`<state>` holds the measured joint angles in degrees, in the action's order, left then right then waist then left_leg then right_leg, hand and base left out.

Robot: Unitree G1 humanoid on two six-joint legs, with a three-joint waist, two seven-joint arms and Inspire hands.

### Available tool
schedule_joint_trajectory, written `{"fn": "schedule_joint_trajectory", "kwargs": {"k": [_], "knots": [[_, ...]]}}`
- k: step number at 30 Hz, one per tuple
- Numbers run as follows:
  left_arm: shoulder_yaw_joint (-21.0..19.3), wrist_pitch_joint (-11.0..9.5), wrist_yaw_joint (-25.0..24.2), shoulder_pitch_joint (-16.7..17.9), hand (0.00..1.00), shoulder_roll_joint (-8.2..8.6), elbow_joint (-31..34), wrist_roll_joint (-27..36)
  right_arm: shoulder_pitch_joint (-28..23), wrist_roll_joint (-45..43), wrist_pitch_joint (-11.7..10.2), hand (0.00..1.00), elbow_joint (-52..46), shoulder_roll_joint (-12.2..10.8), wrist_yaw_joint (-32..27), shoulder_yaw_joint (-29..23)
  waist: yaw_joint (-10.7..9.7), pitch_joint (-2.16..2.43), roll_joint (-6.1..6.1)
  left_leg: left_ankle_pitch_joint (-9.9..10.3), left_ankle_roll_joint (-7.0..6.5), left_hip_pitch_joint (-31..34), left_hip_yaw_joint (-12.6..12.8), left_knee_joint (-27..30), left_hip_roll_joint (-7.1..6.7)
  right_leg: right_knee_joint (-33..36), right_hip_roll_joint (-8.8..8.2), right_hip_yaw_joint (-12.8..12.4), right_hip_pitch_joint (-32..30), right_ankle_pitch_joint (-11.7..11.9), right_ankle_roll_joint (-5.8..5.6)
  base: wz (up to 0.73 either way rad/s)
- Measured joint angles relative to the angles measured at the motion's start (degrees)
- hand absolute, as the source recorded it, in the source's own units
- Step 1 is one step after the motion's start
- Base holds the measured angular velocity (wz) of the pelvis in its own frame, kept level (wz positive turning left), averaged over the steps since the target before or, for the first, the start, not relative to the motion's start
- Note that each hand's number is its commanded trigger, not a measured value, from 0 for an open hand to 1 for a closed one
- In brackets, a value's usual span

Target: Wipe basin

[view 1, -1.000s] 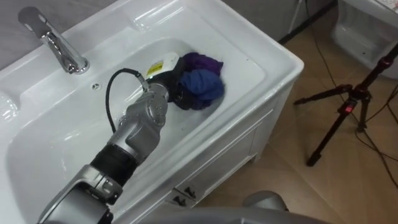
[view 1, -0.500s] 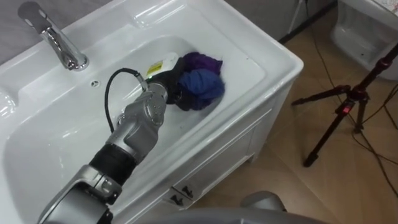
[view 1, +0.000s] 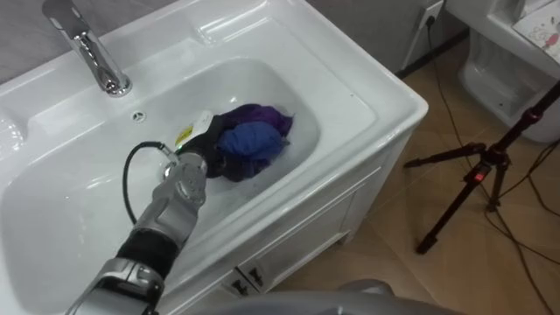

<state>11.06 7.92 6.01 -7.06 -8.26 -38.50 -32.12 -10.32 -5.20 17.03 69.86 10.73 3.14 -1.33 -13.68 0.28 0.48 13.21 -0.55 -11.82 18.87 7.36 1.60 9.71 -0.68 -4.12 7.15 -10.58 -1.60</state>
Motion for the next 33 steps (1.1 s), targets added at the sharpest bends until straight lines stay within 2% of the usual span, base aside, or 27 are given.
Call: {"fn": "schedule_joint_trajectory", "kwargs": {"k": [3, 4, 6, 10, 12, 16, 19, 22, 23, 28, 29, 31, 33], "knots": [[-4.2, -2.1, 3.6, 1.5, 1.00, -0.23, -3.3, 0.0, -0.2, -1.1, -0.1, 0.00, -0.4, -0.1, 0.1, -1.1, 0.7, 0.11, -0.17, 0.0, 0.04, -0.6, -0.6, 0.0, 0.00, 0.0, -0.01, 0.5, 1.0, 0.0, 0.08, 0.08], [-4.5, -2.3, 4.4, 1.8, 1.00, -0.45, -3.7, -0.1, -0.2, -1.5, -0.1, 0.00, -0.4, -0.1, 0.1, -1.2, 1.2, 0.12, -0.09, 0.0, 0.06, -0.8, -0.6, 0.0, 0.02, 0.0, 0.03, 0.5, 1.2, 0.0, 0.08, 0.00], [-5.9, -3.3, 8.0, 2.7, 1.00, -1.69, -6.5, -0.1, -0.4, -2.4, 0.1, 0.00, 0.0, -0.3, 0.2, -1.2, 2.5, 0.28, 0.11, 0.1, 0.24, -1.3, -0.9, -0.1, 0.14, 0.0, 0.19, 0.7, 1.6, 0.1, 0.15, 0.00], [-9.1, -3.4, 12.0, 4.2, 1.00, -2.64, -8.0, -1.2, -0.9, -3.2, 0.6, 0.00, -0.8, -0.6, 0.8, -2.3, 3.7, 0.53, 0.16, 0.0, 0.47, -1.6, -1.2, -0.2, 0.41, 0.0, 0.35, 1.6, 2.0, 0.2, 0.38, 0.01], [-9.5, -3.4, 13.9, 5.3, 1.00, -3.24, -8.0, -2.6, -1.6, -3.7, 0.8, 0.00, -1.1, -0.9, 0.9, -2.3, 5.1, 0.77, 0.26, 0.0, 0.79, -1.8, -1.1, -0.6, 0.79, 0.0, 0.73, 1.8, 1.9, 0.4, 0.72, -0.12], [-11.0, -3.4, 14.7, 5.7, 1.00, -4.25, -9.1, -5.1, -1.4, -5.0, 1.3, 0.00, -1.1, -0.7, 1.6, -4.1, 6.1, 1.00, 0.61, -0.2, 1.11, -1.8, -1.4, -0.6, 1.08, 0.0, 0.94, 2.4, 1.9, 0.5, 1.23, -0.02], [-11.4, -3.3, 16.4, 7.3, 1.00, -5.44, -9.4, -7.6, -1.1, -5.0, 1.2, 0.00, -1.1, 0.0, 2.1, -4.6, 6.3, 1.41, 1.40, -0.4, 1.34, -1.9, -1.8, -0.5, 1.14, 0.0, 0.98, 2.8, 2.0, 0.3, 1.45, 0.03], [-12.4, -3.3, 17.7, 8.6, 1.00, -6.32, -9.2, -10.3, -0.6, -4.2, 0.7, 0.00, -1.0, 1.2, 2.0, -5.0, 7.4, 1.40, 2.28, -0.4, 1.34, -1.7, -2.8, -0.4, 1.08, 0.0, 1.00, 2.9, 1.9, 0.2, 1.63, 0.02], [-13.1, -3.3, 17.9, 8.7, 1.00, -6.42, -9.1, -10.9, -0.3, -4.1, 0.5, 0.00, -0.9, 1.7, 2.2, -5.1, 7.8, 1.34, 2.55, -0.4, 1.33, -1.5, -3.9, -0.2, 0.98, -0.1, 0.94, 3.2, 1.9, 0.2, 1.66, 0.12], [-14.3, -3.3, 17.6, 9.4, 1.00, -7.11, -7.6, -14.4, 0.9, -4.3, -1.0, 0.00, -1.0, 3.1, 2.9, -6.9, 9.4, 1.13, 3.76, -0.4, 1.41, -0.7, -5.8, 0.1, 0.96, -0.2, 0.86, 4.8, 1.9, 0.1, 1.89, 0.13], [-14.3, -3.3, 17.2, 10.3, 1.00, -7.36, -6.7, -15.1, 1.5, -4.3, -1.5, 0.00, -1.0, 3.6, 2.8, -7.3, 9.6, 1.15, 4.37, -0.4, 1.42, -0.6, -6.1, 0.3, 0.97, -0.4, 0.85, 4.9, 1.8, 0.0, 1.93, 0.07], [-14.3, -3.3, 16.3, 11.5, 1.00, -7.97, -5.1, -15.6, 1.8, -4.4, -2.6, 0.00, -1.1, 4.3, 2.6, -7.6, 9.7, 1.54, 5.06, -0.4, 1.43, 0.2, -6.9, 0.5, 0.92, -1.0, 0.70, 5.9, 1.8, 0.1, 1.96, 0.10], [-14.4, -3.3, 14.7, 13.2, 1.00, -8.84, -1.7, -16.9, 1.9, -4.5, -3.3, 0.00, -1.1, 4.4, 1.9, -8.7, 10.8, 1.50, 5.90, -0.5, 1.48, 1.0, -8.2, 1.1, 0.92, -1.1, 0.64, 6.8, 1.5, 0.0, 1.99, 0.14]]}}
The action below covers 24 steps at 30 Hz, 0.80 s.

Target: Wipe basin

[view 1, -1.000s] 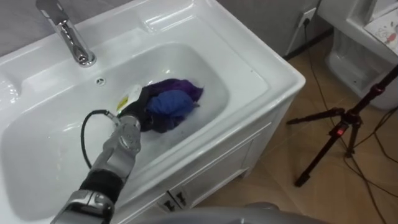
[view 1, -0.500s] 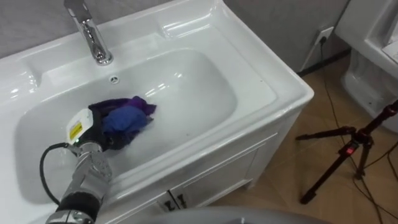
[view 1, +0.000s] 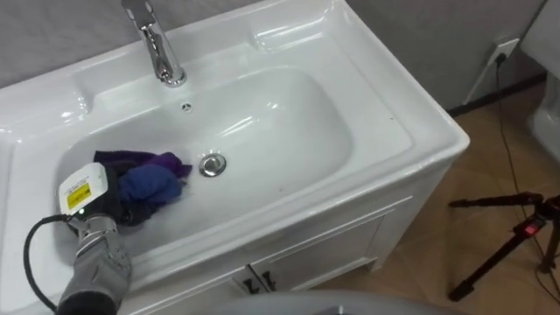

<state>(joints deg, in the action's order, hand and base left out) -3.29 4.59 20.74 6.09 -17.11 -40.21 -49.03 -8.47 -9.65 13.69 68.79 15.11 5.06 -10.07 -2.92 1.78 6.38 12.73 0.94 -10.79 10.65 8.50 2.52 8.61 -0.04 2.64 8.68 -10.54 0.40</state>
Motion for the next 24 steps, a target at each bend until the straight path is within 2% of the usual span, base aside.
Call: {"fn": "schedule_joint_trajectory", "kwargs": {"k": [3, 5, 8, 13, 17, 22, 24], "knots": [[-0.5, 0.0, -1.5, 2.2, 1.00, -0.26, 4.7, -0.3, 0.0, 0.2, -0.2, 0.00, 0.3, 0.0, -0.4, -0.3, 1.4, -0.05, 0.72, -0.1, 0.16, 0.6, -2.1, 0.2, 0.00, 0.0, -0.05, 1.7, -0.1, -0.1, 0.23, 0.18], [-1.2, 0.0, -2.4, 3.2, 1.00, -0.28, 7.2, -0.4, 0.1, 0.7, -0.8, 0.00, 0.2, 0.0, -1.0, -0.3, 1.8, -0.07, 0.78, -0.2, 0.31, 1.0, -3.3, 0.2, 0.00, 0.0, -0.07, 2.8, 0.0, -0.3, 0.51, 0.21], [-1.2, 0.0, -2.9, 3.7, 1.00, -0.28, 9.2, -0.7, 0.4, 0.7, -2.1, 0.00, 0.2, 0.0, -2.3, -0.3, 3.2, -0.09, 0.79, -0.4, 0.58, 1.1, -3.6, 0.2, 0.23, 0.0, 0.08, 3.4, 0.1, -0.5, 0.77, 0.11], [-1.1, 0.0, -2.9, 4.7, 1.00, -0.28, 11.1, -0.7, 0.4, 0.9, -3.3, 0.00, 0.1, 0.0, -4.4, -0.3, 3.2, -0.21, 0.66, -0.6, 0.91, 1.5, -4.7, 0.2, 0.25, 0.0, -0.03, 5.4, 0.3, -1.0, 1.21, 0.15], [-1.2, 0.0, -2.7, 4.9, 1.00, -0.28, 12.1, -0.3, -0.3, 2.7, -4.3, 0.00, 0.1, 0.0, -5.4, 0.4, 3.2, -0.49, 0.48, -0.7, 1.10, 1.2, -4.7, 0.2, 0.31, 0.0, 0.06, 5.4, 0.4, -1.2, 1.39, 0.02], [-1.2, 0.0, -2.7, 3.8, 1.00, -0.28, 12.1, -0.3, -0.2, 5.4, -4.6, 0.00, 2.0, -0.1, -5.7, 0.4, 3.2, -0.99, -0.07, -0.7, 1.11, 1.4, -5.8, 0.1, 0.24, -0.1, 0.01, 6.0, 0.5, -1.3, 1.37, 0.06], [-1.6, 0.0, -3.3, 3.1, 1.00, -0.28, 13.1, -0.1, -0.2, 6.5, -4.9, 0.00, 2.5, -0.3, -5.7, 0.4, 3.1, -1.40, -0.69, -0.7, 1.16, 2.0, -6.3, 0.2, 0.17, -0.2, -0.07, 6.9, 0.3, -1.3, 1.36, 0.18]]}}
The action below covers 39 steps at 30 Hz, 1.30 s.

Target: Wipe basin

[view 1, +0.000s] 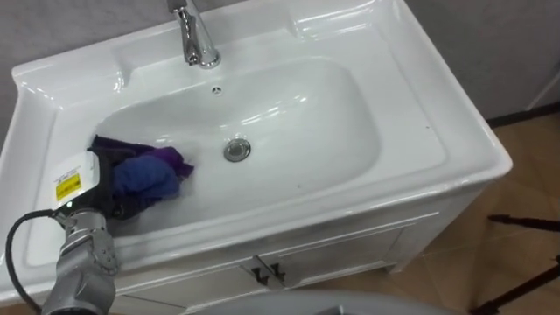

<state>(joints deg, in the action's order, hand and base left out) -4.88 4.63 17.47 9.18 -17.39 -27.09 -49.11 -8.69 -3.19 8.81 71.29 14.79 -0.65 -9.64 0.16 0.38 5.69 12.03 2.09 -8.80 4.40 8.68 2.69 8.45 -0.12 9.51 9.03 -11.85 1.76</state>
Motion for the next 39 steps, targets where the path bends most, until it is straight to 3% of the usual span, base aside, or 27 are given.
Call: {"fn": "schedule_joint_trajectory", "kwargs": {"k": [2, 6, 9, 14, 17, 29, 33, 39], "knots": [[-0.7, 0.0, -0.2, 0.0, 1.00, 0.00, 1.7, 0.0, 0.0, 0.8, -0.1, 0.00, 0.0, -0.1, 0.0, 0.0, 0.1, -0.39, -0.62, 0.0, 0.01, 0.3, -0.4, 0.3, -0.05, -0.3, -0.01, 0.2, 0.0, 0.0, 0.00, 0.11], [-4.0, 0.3, -0.2, 0.0, 1.00, 0.00, 4.7, -0.2, 0.0, 2.9, -1.5, 0.00, 0.2, -0.2, 0.0, 0.1, 0.1, -0.10, -1.33, 0.0, 0.00, 1.0, -1.0, 0.8, -0.18, -0.7, -0.03, 0.3, -0.1, 0.0, -0.01, 0.06], [-5.0, 1.8, -0.1, 0.0, 1.00, 0.00, 9.4, -0.4, -0.2, 2.9, -2.0, 0.00, 1.1, -0.3, 0.0, 0.6, -0.2, -0.19, -1.68, 0.0, 0.00, 1.6, -2.2, 0.9, -0.27, -0.6, -0.11, 1.8, 0.0, 0.0, -0.01, 0.19], [-5.9, 1.7, 2.8, -0.2, 1.00, -0.01, 15.6, 0.1, 0.4, 2.9, -3.0, 0.00, 2.9, -0.3, -0.1, 3.0, -0.4, -0.54, -1.04, 0.0, 0.00, 1.8, -3.0, 1.0, -0.37, -0.5, -0.17, 2.3, 0.1, 0.0, -0.02, 0.10], [-6.0, 1.1, 4.8, -0.9, 1.00, -0.02, 15.7, 0.1, 0.8, 3.0, -4.1, 0.00, 3.6, -0.3, 0.0, 5.2, -0.6, -0.79, -0.58, 0.0, 0.01, 1.9, -2.7, 1.0, -0.38, -0.6, -0.19, 2.3, 0.0, 0.0, -0.02, -0.01], [-6.1, -1.4, 9.7, -0.9, 1.00, -0.36, 16.6, 0.2, 1.0, 3.4, -4.4, 0.00, 5.1, -0.3, 1.2, 8.5, -1.4, -0.62, -0.57, 0.0, 0.01, 1.3, -1.6, 1.0, -0.46, -0.6, -0.34, 1.3, 0.0, 0.0, -0.10, -0.04], [-6.4, -1.8, 10.4, -0.9, 1.00, -0.64, 16.7, 3.1, 0.6, 3.3, -4.2, 0.00, 4.8, -0.3, 1.3, 8.3, -1.2, -0.54, -0.68, 0.0, 0.01, 1.3, -1.6, 0.9, -0.42, -0.6, -0.29, 1.2, 0.0, 0.0, -0.10, 0.00], [-9.9, -2.1, 11.1, -0.9, 1.00, -0.64, 16.6, 4.7, -0.7, 2.9, -3.8, 0.00, 3.2, -0.3, 1.3, 8.4, -0.5, -0.47, -0.76, 0.0, 0.00, 1.1, -1.4, 0.8, -0.38, -0.3, -0.27, 1.2, 0.0, 0.0, -0.10, 0.00]]}}
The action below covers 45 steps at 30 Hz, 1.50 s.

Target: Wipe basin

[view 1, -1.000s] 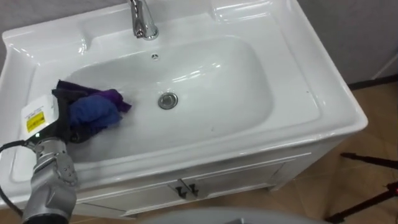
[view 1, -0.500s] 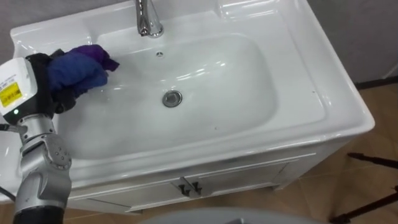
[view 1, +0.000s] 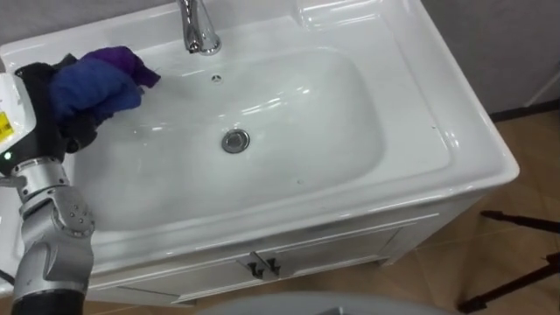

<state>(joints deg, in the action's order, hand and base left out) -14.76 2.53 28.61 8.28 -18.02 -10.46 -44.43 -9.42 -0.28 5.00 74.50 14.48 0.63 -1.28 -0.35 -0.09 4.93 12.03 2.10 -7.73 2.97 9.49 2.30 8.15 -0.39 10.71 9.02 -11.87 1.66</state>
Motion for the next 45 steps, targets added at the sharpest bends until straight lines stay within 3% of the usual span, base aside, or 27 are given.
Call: {"fn": "schedule_joint_trajectory", "kwargs": {"k": [4, 9, 17, 24, 30, 31, 32, 33, 45], "knots": [[-1.1, 0.1, 0.3, 0.2, 1.00, 0.00, -0.6, 0.5, -1.4, 0.1, 0.1, 0.00, -0.9, 0.0, 0.0, -0.1, 1.5, 0.09, 0.09, 0.0, 0.00, 0.0, 0.0, 0.0, 0.00, 0.1, -0.05, 0.2, 0.0, 0.0, -0.01, 0.01], [-2.0, 1.5, 0.5, 0.7, 1.00, 0.00, -4.3, 5.7, -1.3, 0.1, 1.1, 0.00, -0.7, 0.0, 0.7, -0.2, 2.5, 0.29, 0.62, 0.0, 0.00, 0.0, 0.0, 0.1, -0.04, 0.4, -0.17, 0.4, -0.1, 0.0, -0.02, 0.02], [-4.3, 3.9, 0.5, 5.5, 1.00, 0.02, -6.0, 10.1, -1.4, 0.5, 2.6, 0.00, -0.9, 0.0, 2.1, -1.2, 2.7, 0.79, 0.77, 0.0, -0.03, -0.1, 0.0, 0.2, -0.16, 0.5, -0.30, 0.4, 0.0, -0.1, -0.10, 0.00], [-5.6, 5.9, 0.4, 5.6, 1.00, 0.01, -8.4, 10.0, -1.2, 0.4, 3.6, 0.00, -0.6, 0.1, 3.3, -1.2, 4.0, 0.69, 1.11, 0.0, -0.03, 0.0, -0.4, 0.2, -0.24, 0.5, -0.31, 0.5, 0.0, -0.1, -0.16, 0.00], [-5.6, 6.2, 0.4, 5.6, 1.00, 0.01, -8.4, 10.0, -0.9, 0.5, 3.9, 0.00, -0.7, 0.1, 3.7, -1.2, 4.1, 0.52, 0.92, 0.0, -0.03, 0.0, -0.4, 0.1, -0.34, 0.5, -0.37, 0.4, 0.0, -0.2, -0.25, 0.00], [-5.6, 6.3, 0.4, 5.6, 0.75, 0.02, -8.4, 10.0, -0.9, 0.5, 3.9, 0.00, -0.7, 0.1, 3.8, -1.2, 4.1, 0.44, 0.81, 0.0, -0.04, 0.0, -0.4, 0.1, -0.34, 0.5, -0.37, 0.4, 0.0, -0.2, -0.26, 0.00], [-5.6, 6.3, 0.5, 5.6, 0.63, 0.01, -8.4, 10.1, -0.9, 0.6, 3.9, 0.00, -0.7, 0.1, 3.9, -1.2, 4.1, 0.42, 0.87, 0.0, -0.04, 0.0, -0.4, 0.1, -0.35, 0.5, -0.38, 0.4, 0.0, -0.2, -0.27, 0.00], [-5.6, 6.3, 0.5, 5.6, 0.02, 0.01, -8.4, 10.1, -0.9, 0.6, 3.9, 0.00, -0.7, 0.1, 3.9, -1.2, 4.0, 0.40, 0.86, 0.0, -0.04, 0.0, -0.4, 0.1, -0.37, 0.4, -0.40, 0.4, 0.0, -0.2, -0.28, 0.00], [-5.6, 6.2, 0.5, 5.6, 0.00, 0.01, -8.2, 10.1, -0.7, 0.5, 3.8, 0.00, -0.7, 0.1, 4.3, -1.2, 3.0, 0.36, 0.98, 0.0, -0.05, 0.2, -0.7, 0.1, -0.59, 0.4, -0.57, 0.8, 0.1, -0.3, -0.48, 0.01]]}}
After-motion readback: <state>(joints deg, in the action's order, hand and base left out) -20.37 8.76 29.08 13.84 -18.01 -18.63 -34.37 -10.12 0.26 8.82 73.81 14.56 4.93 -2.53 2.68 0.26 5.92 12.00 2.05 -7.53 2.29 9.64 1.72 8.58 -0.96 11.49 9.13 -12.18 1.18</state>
